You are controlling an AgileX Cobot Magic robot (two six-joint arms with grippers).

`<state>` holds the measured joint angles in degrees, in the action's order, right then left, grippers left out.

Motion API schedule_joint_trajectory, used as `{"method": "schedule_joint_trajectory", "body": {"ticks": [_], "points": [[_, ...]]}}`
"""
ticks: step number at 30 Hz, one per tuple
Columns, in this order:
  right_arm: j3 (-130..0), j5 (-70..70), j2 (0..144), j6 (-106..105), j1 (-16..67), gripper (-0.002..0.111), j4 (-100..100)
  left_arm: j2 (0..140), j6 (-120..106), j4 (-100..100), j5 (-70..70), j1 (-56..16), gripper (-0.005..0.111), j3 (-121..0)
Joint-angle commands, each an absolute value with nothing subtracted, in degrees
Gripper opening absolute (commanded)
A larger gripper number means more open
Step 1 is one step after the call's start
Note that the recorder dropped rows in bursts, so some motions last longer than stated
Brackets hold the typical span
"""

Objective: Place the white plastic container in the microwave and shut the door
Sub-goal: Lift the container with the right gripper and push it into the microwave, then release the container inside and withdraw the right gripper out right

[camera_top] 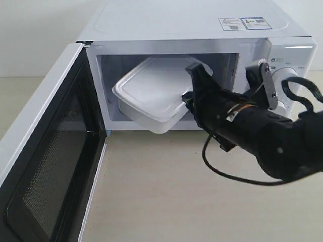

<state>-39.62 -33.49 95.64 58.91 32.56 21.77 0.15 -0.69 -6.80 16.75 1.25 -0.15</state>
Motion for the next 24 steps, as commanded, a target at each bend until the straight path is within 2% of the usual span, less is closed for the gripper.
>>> {"method": "schedule_joint_trajectory", "body": {"ticks": [1,6,10,12,14,15,16,17,19,20,24], "points": [[-48.5,-30.4,101.3,58.0,32.6,0.000,28.0,0.0,-0.9,-6.6,16.8,0.2,0.004,0.0],[-58.6,-32.0,110.0,57.3,32.6,0.000,33.2,0.0,-0.9,-6.6,16.8,-0.7,0.004,0.0],[-61.3,-32.8,113.1,56.6,32.6,0.000,37.6,0.0,-0.9,-6.6,16.8,-0.7,0.004,0.0],[-61.3,-32.8,113.2,55.5,32.3,0.008,38.4,0.0,-0.9,-6.6,16.8,-0.7,0.004,0.0],[-61.3,-32.8,113.2,54.3,31.7,0.025,38.0,0.0,-0.9,-6.6,16.8,-0.7,0.004,0.0],[-61.3,-32.8,113.2,53.7,31.4,0.038,37.5,0.0,-0.9,-6.6,16.8,-0.7,0.004,0.0],[-61.3,-31.8,113.1,53.3,31.2,0.043,37.5,0.0,-0.9,-6.6,16.8,-0.7,0.004,0.0],[-61.3,-30.8,112.8,53.4,31.2,0.041,37.5,0.0,-0.9,-6.6,16.8,-0.7,0.004,0.0],[-60.6,-25.5,110.7,48.5,31.2,0.023,34.2,0.0,-0.9,-6.6,16.8,-0.7,0.004,0.0],[-58.9,-23.4,108.4,39.0,31.2,0.003,30.0,0.0,-0.9,-6.6,16.8,-0.7,0.004,0.0],[-55.0,-15.7,102.3,21.0,32.3,0.000,24.4,0.0,-0.9,-6.6,16.8,-0.7,0.004,0.0]]}}
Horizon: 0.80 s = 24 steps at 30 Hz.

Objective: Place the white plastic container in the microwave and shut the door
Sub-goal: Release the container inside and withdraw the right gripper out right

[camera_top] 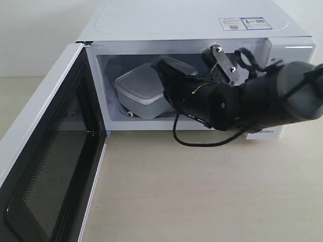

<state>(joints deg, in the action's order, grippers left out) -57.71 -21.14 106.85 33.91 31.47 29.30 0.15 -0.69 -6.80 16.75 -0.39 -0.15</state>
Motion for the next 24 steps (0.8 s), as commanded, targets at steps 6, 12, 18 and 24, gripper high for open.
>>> {"method": "schedule_joint_trajectory", "body": {"ticks": [6,12,18,24], "points": [[-54.5,-16.8,105.0,7.6,34.0,0.000,24.2,0.0,-0.9,-6.6,16.8,-0.7,0.004,0.0],[-61.7,-24.1,114.4,7.6,33.9,0.000,23.2,0.0,-0.9,-6.6,16.8,-0.7,0.004,0.0],[-70.3,-18.8,119.4,7.6,33.9,0.000,23.3,0.0,-0.9,-6.6,16.8,-0.7,0.004,0.0],[-58.5,-17.4,108.5,-1.0,37.0,0.000,23.6,0.0,-0.9,-6.6,16.8,-0.7,0.004,0.0]]}}
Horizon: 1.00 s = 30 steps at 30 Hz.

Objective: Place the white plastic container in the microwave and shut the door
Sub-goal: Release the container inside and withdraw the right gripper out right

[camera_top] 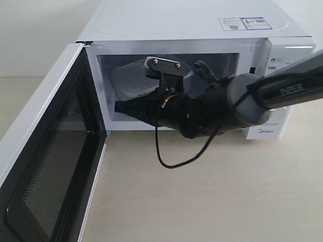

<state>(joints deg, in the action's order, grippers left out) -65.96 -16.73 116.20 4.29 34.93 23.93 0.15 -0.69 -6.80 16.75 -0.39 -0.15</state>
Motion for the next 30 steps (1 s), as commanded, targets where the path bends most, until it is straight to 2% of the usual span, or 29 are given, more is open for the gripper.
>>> {"method": "schedule_joint_trajectory", "body": {"ticks": [1,7,11,18,30], "points": [[-55.0,-18.4,105.6,-1.0,37.8,0.000,23.6,0.0,-0.9,-6.6,16.8,-0.7,0.004,0.0],[-32.6,-26.2,87.5,-8.0,43.8,0.000,22.7,0.0,-0.9,-6.6,16.8,-0.7,0.004,0.0],[-24.4,-23.4,77.0,-9.6,45.1,0.000,22.9,0.0,-0.9,-6.6,16.8,-0.7,0.004,0.0],[-21.8,-18.0,66.2,-9.4,45.1,0.000,22.9,0.0,-0.9,-6.6,16.8,-0.7,0.004,0.0],[-21.8,-18.8,59.2,-9.4,45.1,0.000,23.0,0.0,-0.9,-6.6,16.8,-0.7,0.004,0.0]]}}
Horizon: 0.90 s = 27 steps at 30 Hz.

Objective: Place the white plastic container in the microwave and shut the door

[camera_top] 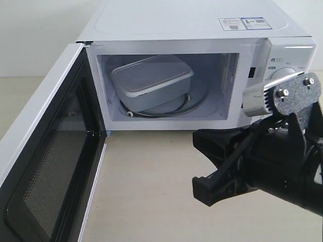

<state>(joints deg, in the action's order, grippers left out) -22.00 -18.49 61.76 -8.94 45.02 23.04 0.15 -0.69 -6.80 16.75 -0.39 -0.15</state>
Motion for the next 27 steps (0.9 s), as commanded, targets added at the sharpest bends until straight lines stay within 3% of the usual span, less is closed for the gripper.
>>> {"method": "schedule_joint_trajectory", "body": {"ticks": [1,8,18,27], "points": [[-21.8,-18.8,58.3,-9.6,45.1,0.000,23.0,0.0,-0.9,-6.6,16.8,-0.7,0.004,0.0],[-21.8,-15.3,47.6,-15.3,42.3,0.000,23.7,0.0,-0.9,-6.6,16.8,-0.7,0.004,0.0],[-6.0,-11.6,16.7,-8.8,17.0,0.000,23.7,0.0,-0.9,-6.6,16.8,-0.7,0.004,0.0],[0.0,-4.0,1.6,-20.0,15.2,0.000,23.7,0.0,-0.9,-6.6,16.8,-0.6,0.004,0.0]]}}
